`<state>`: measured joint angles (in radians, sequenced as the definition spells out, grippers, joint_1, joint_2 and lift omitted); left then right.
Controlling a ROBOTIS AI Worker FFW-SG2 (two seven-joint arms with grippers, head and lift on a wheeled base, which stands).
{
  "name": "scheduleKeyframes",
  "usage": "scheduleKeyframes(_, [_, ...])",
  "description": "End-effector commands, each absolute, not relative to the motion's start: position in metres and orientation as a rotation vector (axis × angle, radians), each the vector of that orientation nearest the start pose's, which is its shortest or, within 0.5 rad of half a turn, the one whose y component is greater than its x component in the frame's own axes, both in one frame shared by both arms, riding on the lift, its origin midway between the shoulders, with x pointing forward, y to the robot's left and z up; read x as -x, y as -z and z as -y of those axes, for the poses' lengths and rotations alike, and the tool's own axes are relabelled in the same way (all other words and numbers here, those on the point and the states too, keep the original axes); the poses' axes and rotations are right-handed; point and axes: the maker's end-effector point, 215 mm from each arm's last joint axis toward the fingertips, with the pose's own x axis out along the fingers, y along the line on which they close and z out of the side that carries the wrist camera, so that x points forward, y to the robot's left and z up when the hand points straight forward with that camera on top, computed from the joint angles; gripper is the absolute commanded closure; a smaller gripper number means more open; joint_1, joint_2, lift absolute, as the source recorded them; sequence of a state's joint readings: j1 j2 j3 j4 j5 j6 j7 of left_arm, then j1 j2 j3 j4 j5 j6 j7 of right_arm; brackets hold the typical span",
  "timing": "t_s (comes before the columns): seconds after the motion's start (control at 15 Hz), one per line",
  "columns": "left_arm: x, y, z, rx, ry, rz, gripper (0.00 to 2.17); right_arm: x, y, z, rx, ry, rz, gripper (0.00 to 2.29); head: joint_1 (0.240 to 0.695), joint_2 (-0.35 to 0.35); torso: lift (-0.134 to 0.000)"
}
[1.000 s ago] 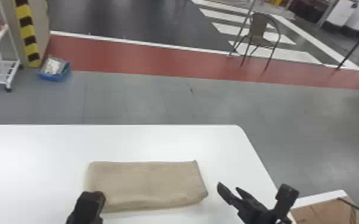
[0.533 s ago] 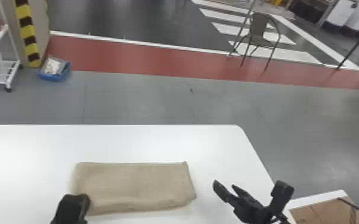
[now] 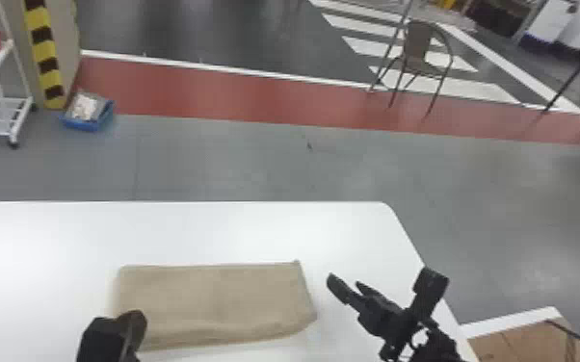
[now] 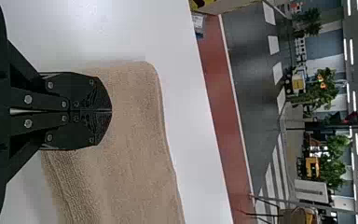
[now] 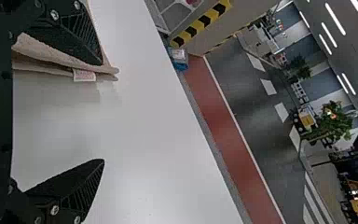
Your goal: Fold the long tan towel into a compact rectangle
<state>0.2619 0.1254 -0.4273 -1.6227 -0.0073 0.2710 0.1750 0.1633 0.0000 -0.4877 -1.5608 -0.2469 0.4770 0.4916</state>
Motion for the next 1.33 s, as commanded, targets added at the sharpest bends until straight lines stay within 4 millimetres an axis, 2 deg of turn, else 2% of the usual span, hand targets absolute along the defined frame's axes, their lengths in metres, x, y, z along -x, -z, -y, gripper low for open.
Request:
scheduleKeyframes(0.0, [-0.425, 0.534, -0.066, -0.156, 0.273, -0.469, 1.88, -0.471, 0.536, 0.342, -0.426, -0.062, -0.537, 0.34, 0.695, -0.350, 0.000])
scheduleKeyframes(0.07, [-0.425, 0.536, -0.065, -0.159, 0.280, -0.474, 1.88, -0.474, 0.541, 0.328, -0.409, -0.084, -0.581, 0.41, 0.695, -0.350, 0.000])
scheduleKeyframes(0.2, [-0.421, 0.543, -0.065, -0.163, 0.285, -0.493, 1.88, -0.472, 0.559, 0.303, -0.402, -0.107, -0.701, 0.41, 0.695, -0.336, 0.000])
scheduleKeyframes(0.4, [-0.416, 0.541, -0.053, -0.164, 0.324, -0.491, 1.88, -0.462, 0.575, 0.282, -0.405, -0.121, -0.828, 0.41, 0.695, -0.296, 0.000])
scheduleKeyframes(0.73, [-0.411, 0.531, -0.038, -0.158, 0.356, -0.474, 1.88, -0.462, 0.573, 0.284, -0.386, -0.114, -0.864, 0.41, 0.695, -0.297, 0.000])
scheduleKeyframes(0.93, [-0.406, 0.532, -0.029, -0.164, 0.376, -0.485, 1.88, -0.471, 0.566, 0.283, -0.386, -0.116, -0.869, 0.41, 0.695, -0.311, 0.000])
scheduleKeyframes(1.0, [-0.405, 0.533, -0.028, -0.165, 0.380, -0.488, 1.88, -0.470, 0.567, 0.283, -0.386, -0.114, -0.878, 0.41, 0.695, -0.312, 0.000])
scheduleKeyframes(1.07, [-0.407, 0.532, -0.027, -0.168, 0.382, -0.487, 1.88, -0.471, 0.567, 0.280, -0.388, -0.117, -0.891, 0.51, 0.695, -0.314, 0.000])
scheduleKeyframes(1.27, [-0.405, 0.534, -0.026, -0.171, 0.385, -0.493, 1.88, -0.464, 0.571, 0.274, -0.397, -0.121, -0.955, 0.53, 0.695, -0.313, 0.000])
